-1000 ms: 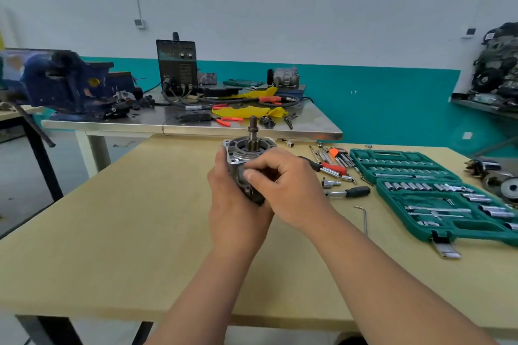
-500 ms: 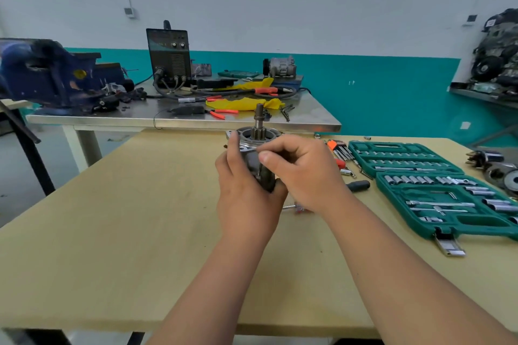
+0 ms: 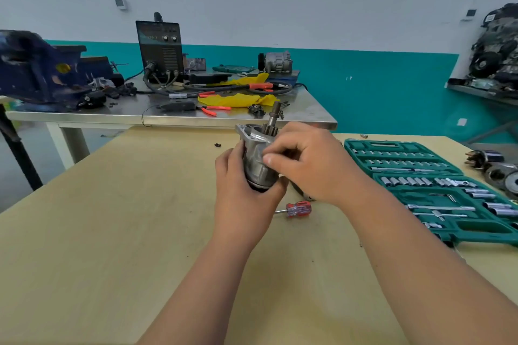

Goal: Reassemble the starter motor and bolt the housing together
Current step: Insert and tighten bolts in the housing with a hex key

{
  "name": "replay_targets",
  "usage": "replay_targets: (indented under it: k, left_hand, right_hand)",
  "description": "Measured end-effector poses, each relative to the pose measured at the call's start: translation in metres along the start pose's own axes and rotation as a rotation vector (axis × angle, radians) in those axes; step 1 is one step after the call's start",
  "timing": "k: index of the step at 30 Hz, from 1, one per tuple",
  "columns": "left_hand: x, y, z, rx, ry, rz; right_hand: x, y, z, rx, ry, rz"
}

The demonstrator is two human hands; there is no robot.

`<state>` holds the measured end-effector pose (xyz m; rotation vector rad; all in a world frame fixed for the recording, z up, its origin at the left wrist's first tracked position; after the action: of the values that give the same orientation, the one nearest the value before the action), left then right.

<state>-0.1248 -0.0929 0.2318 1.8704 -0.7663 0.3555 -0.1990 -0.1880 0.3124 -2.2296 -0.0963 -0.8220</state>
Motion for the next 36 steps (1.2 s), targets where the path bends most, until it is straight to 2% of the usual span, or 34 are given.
replay_targets:
  k: [6,10,15,17,19,21,22,24,26,29,34,36]
  left_hand:
    - [-0.001,0.005,0.007,0.043,0.03,-0.013]
    - [0.001,0.005,0.009,0.039,0.053,-0.049]
    - [0.004,0.002,0.004,0.039,0.09,-0.084]
    - [0.003,0.0,0.003,0.033,0.102,-0.083]
    - [0.004,-0.001,0.003,0.03,0.098,-0.088]
    - [0.006,-0.003,0.001,0.036,0.092,-0.103]
    - [0.007,-0.004,-0.001,0.028,0.099,-0.109]
    - [0.006,-0.006,-0.006,-0.011,0.141,-0.106]
    - [0.003,-0.006,-0.011,-0.028,0.181,-0.081]
    - [0.0,-0.006,-0.015,-0.029,0.188,-0.048]
    - [-0.004,-0.003,-0.016,-0.043,0.104,0.013]
    - [-0.006,-0.003,-0.018,-0.037,0.119,0.033]
  right_hand:
    - [0.015,-0.005,-0.01,-0.119,-0.213,0.111]
    - [0.018,-0.004,-0.015,-0.105,-0.289,0.185]
    - [0.011,0.006,-0.006,-0.061,-0.24,0.163]
    - [0.006,0.015,-0.008,0.043,-0.224,0.196]
    - [-0.003,0.038,-0.028,0.148,-0.052,0.336]
    - [-0.024,0.069,-0.057,-0.019,0.156,0.518]
    - [-0.038,0.085,-0.071,-0.185,0.181,0.628]
    - [-0.07,0.112,-0.083,-0.453,0.089,0.845]
    - [-0.095,0.128,-0.077,-0.584,-0.048,1.006]
    - [-0.104,0.138,-0.06,-0.703,-0.178,1.042]
    - [-0.094,0.139,-0.043,-0.69,-0.239,1.026]
    - [-0.096,0.139,-0.045,-0.658,-0.221,1.025]
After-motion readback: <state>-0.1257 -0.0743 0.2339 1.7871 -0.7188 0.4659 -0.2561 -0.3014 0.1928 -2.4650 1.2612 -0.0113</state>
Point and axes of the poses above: each hand's wrist, its own x-axis towards the middle knuckle, its own z-axis out of the palm, y = z × x, the point moved 5 cm from there along x, towards the middle knuckle, and after that the axes turned 14 degrees about x, right-handed, at the moved point
